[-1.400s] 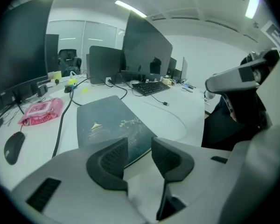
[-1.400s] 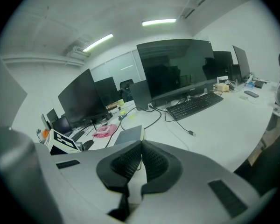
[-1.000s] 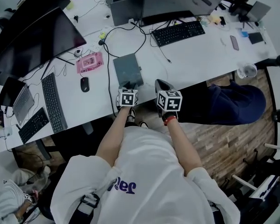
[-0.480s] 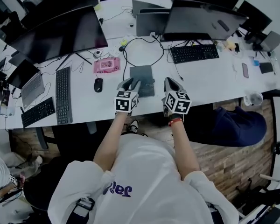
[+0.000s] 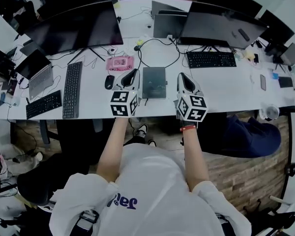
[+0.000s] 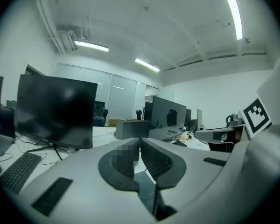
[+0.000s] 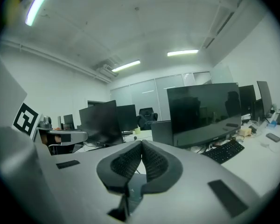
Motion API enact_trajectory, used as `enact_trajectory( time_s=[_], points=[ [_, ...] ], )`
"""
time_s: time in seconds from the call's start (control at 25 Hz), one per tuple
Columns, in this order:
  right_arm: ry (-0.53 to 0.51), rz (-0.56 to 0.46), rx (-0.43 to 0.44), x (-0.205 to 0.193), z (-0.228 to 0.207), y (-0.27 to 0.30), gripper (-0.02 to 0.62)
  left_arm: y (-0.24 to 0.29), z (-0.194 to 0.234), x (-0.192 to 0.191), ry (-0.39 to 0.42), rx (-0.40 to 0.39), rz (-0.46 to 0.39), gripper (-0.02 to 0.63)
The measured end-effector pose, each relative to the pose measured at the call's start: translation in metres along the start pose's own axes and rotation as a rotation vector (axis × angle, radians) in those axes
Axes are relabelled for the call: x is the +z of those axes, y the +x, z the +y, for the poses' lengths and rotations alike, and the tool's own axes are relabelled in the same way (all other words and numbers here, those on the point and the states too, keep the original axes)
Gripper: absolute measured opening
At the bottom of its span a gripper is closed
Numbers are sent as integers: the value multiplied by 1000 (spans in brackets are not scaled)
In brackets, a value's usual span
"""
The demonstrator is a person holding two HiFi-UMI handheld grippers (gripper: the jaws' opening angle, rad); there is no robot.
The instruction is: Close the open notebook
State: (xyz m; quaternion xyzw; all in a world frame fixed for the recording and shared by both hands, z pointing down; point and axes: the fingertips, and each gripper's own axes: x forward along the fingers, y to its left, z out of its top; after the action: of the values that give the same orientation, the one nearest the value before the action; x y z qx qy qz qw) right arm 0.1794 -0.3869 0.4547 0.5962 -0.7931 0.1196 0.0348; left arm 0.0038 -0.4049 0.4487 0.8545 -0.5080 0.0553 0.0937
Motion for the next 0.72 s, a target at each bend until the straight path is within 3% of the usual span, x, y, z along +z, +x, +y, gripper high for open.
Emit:
enact_trajectory(
  time_s=[0.4,0.72],
  points=[
    [0,-18,32,-6,5,-51,12,-48,-40,1,38,41,-25,25],
    [17,-56,33,1,16,-74,12,-60,-69,3,50,-32,-29,25]
  ],
)
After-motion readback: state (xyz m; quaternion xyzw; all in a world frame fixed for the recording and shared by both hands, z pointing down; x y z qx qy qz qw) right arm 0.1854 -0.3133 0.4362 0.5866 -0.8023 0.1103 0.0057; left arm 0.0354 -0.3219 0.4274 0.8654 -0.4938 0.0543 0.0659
